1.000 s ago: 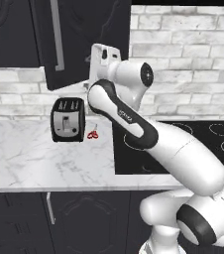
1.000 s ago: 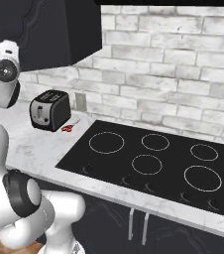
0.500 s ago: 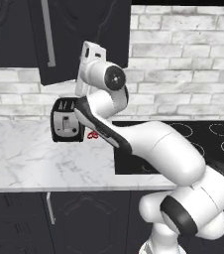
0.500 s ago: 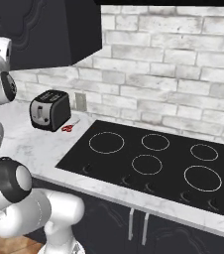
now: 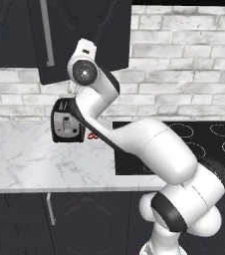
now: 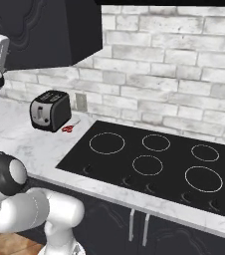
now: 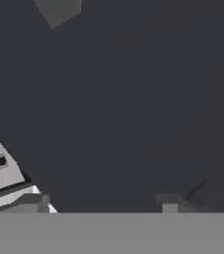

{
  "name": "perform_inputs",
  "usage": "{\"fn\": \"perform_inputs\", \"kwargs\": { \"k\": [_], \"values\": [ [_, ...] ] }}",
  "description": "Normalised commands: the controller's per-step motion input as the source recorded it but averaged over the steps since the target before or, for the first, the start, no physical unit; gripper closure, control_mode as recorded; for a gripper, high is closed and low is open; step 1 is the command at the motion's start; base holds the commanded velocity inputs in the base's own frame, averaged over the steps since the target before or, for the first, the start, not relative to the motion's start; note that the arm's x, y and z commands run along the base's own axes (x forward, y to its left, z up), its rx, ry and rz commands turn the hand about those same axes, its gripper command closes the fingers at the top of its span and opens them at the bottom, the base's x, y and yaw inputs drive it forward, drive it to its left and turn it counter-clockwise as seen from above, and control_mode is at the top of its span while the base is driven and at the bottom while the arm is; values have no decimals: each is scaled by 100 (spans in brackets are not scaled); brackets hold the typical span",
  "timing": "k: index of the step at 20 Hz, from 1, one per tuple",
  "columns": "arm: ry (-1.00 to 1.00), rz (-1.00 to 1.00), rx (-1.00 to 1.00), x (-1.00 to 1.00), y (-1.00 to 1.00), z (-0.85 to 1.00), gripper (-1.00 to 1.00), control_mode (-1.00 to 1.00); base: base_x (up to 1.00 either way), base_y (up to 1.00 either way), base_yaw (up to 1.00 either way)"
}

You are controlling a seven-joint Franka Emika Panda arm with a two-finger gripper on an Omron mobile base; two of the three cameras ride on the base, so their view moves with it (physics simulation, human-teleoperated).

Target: Close all open cabinet doors.

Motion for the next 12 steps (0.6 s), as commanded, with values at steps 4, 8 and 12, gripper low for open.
{"fn": "perform_inputs", "kwargs": {
  "k": [4,8,12],
  "values": [
    [0,-17,0,24,0,-18,-100,-100,0,0,0],
    [0,-3,2,34,-2,-5,-100,-100,0,0,0],
    [0,-4,6,41,0,2,-100,-100,0,0,0]
  ]
}}
